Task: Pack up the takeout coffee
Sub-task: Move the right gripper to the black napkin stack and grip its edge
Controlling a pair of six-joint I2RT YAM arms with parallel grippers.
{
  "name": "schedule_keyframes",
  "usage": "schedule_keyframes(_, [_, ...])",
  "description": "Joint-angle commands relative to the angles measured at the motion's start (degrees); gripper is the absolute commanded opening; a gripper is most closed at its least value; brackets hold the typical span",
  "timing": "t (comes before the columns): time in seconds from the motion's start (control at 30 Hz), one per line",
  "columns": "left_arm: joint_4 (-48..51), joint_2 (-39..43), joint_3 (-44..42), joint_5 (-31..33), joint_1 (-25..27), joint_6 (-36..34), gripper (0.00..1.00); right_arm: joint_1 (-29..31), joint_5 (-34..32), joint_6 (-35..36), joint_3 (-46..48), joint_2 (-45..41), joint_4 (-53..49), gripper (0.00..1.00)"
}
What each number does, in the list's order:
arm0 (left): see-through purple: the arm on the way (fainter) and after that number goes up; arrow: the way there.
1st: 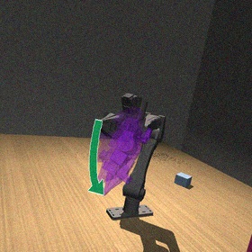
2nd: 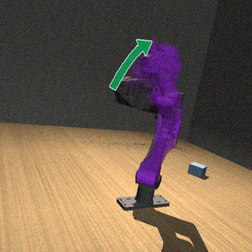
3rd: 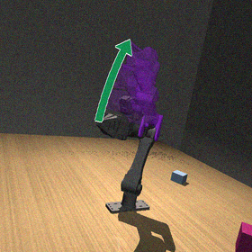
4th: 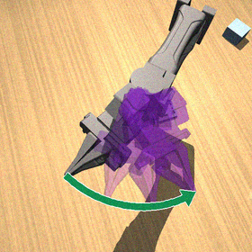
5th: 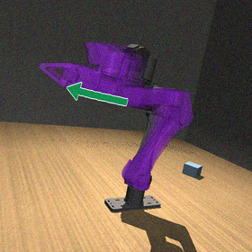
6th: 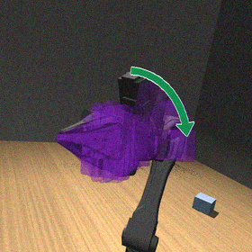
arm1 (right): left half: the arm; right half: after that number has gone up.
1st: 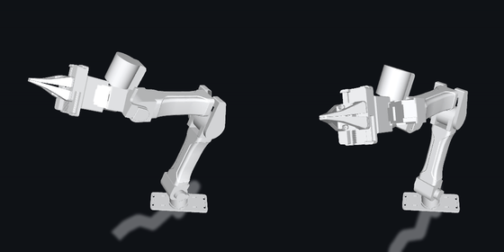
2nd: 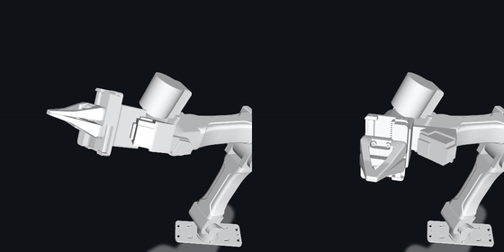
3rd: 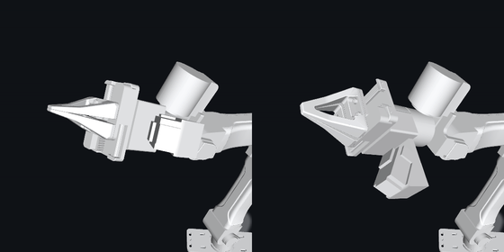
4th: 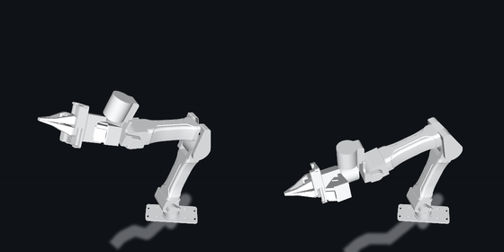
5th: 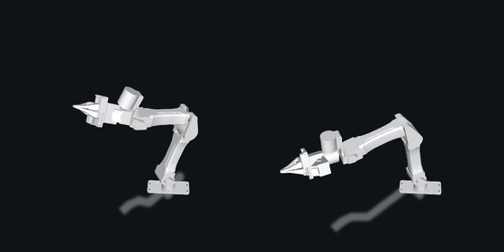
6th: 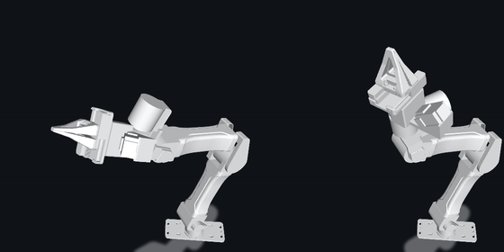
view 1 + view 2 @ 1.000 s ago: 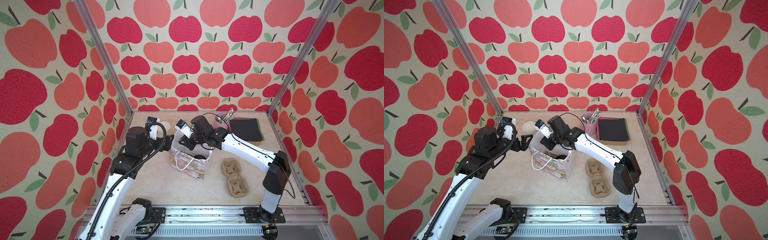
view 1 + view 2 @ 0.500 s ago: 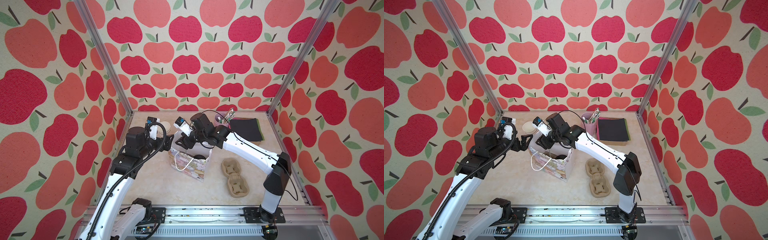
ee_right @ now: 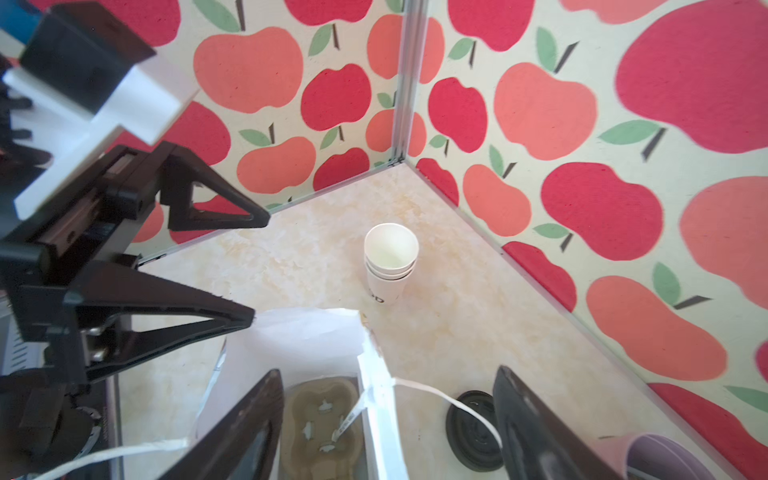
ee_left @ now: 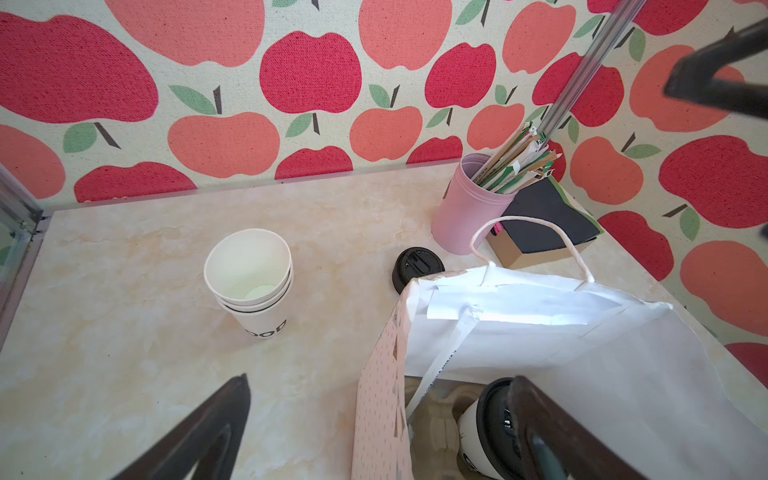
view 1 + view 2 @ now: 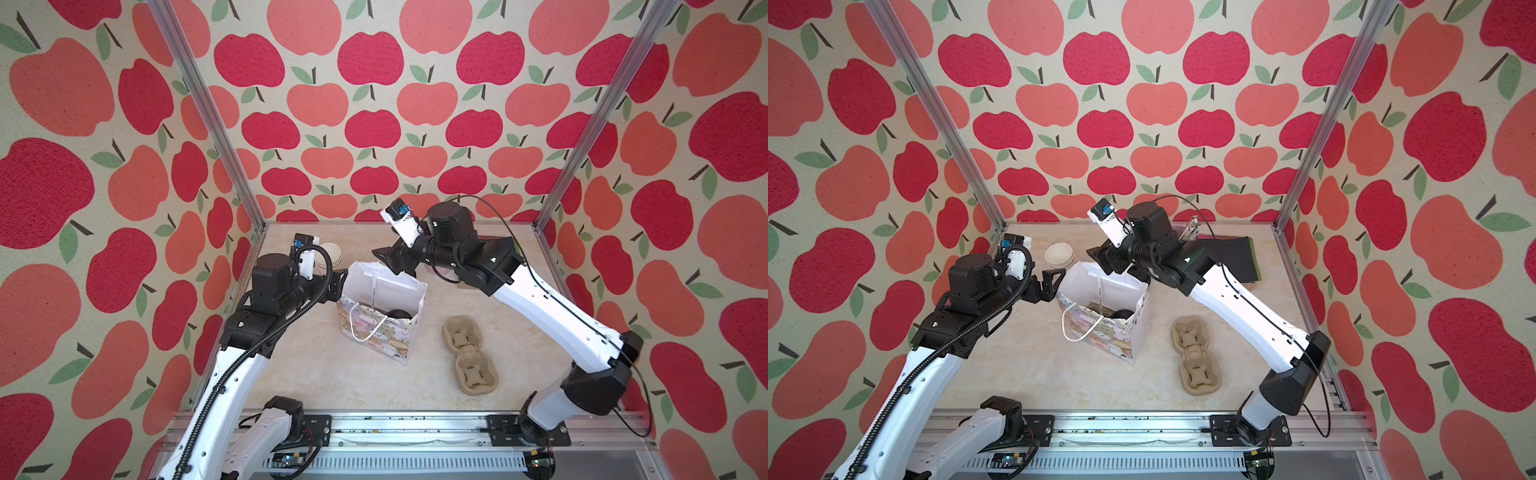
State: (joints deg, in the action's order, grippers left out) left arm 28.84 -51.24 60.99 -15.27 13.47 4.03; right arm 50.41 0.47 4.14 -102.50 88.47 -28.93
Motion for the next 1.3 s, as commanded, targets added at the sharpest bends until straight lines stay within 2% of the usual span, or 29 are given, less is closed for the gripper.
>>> schedule_keyframes(0.0, [-1.59, 0.63, -0.65, 0.38, -0.38, 0.89, 0.99, -6.99, -3.22, -3.89, 3.69, -5.52, 0.42, 0.82])
schedule_keyframes(0.17, [-1.76, 0.6, -0.9, 0.26, -0.47, 0.88, 0.99, -23.79, 2.06, -15.38, 13.93, -13.56, 4.57, 0.84])
schedule_keyframes(0.27, [-1.96, 0.52, -1.18, 0.06, -0.55, 0.89, 0.99, -34.86, 6.17, -21.18, 19.63, -15.51, 5.21, 0.84])
schedule_keyframes(0.4, [-2.15, 0.35, -1.38, -0.08, -0.54, 0.76, 0.99, -47.65, 9.32, -23.92, 24.72, -14.07, 3.8, 0.84])
schedule_keyframes(0.53, [-2.44, -0.02, -1.48, -0.33, -0.58, 0.71, 0.99, -54.88, 11.36, -22.93, 26.49, -8.76, 2.51, 0.84])
schedule_keyframes(0.7, [-2.39, -0.37, -1.4, -0.75, -0.73, 0.54, 0.99, -57.53, 11.03, -19.12, 23.31, 1.34, -0.98, 0.83])
schedule_keyframes(1.0, [-2.27, -0.26, -1.83, -1.24, -1.26, 0.1, 0.99, -57.54, 7.1, -12.03, 9.7, 20.26, -12.58, 0.79])
schedule_keyframes(1.27, [-2.13, -0.52, -1.47, -2.22, -1.79, -0.08, 0.99, -57.85, 5.51, -9.59, 3.47, 28.48, -16.64, 0.69])
